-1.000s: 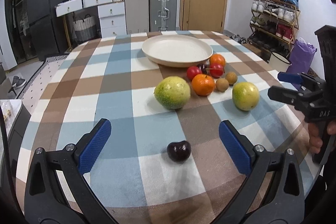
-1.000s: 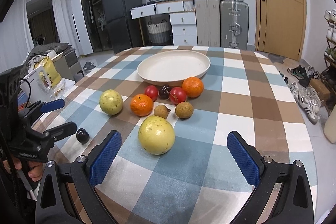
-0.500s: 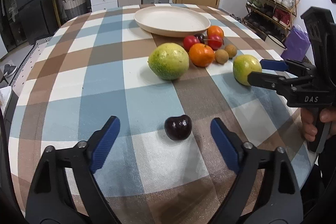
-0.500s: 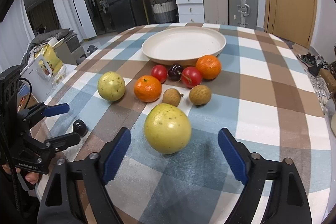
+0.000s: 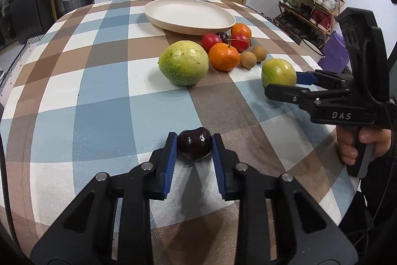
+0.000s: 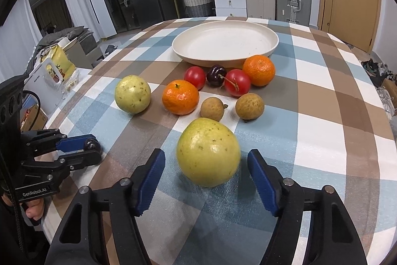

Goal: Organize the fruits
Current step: 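Grasp the dark cherry with the left tool while the right tool grasps the pale-yellow pomelo, then carry the cherry and pomelo into the white plate while both tools open to release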

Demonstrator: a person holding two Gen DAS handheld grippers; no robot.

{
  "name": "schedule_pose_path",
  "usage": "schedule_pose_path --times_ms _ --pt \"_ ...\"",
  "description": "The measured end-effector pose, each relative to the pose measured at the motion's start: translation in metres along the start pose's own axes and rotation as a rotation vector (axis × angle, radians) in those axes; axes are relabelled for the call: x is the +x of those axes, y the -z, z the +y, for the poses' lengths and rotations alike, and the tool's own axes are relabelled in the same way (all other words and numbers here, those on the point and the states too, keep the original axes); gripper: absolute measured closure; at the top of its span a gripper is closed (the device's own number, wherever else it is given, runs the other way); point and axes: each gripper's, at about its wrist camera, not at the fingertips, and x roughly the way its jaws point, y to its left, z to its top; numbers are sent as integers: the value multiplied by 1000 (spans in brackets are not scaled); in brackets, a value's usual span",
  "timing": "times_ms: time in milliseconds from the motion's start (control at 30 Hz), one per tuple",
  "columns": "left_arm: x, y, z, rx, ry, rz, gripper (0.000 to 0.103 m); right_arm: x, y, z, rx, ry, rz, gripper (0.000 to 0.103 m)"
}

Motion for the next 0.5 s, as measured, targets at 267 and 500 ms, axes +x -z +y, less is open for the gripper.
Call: schedule_pose_path --times_ms 267,500 --pt "-3 -3 -7 1 5 -36 78 -1 1 -7 38 -22 3 52" --pt "-10 -13 -13 1 -1 -85 78 -4 3 -6 30 -40 -9 54"
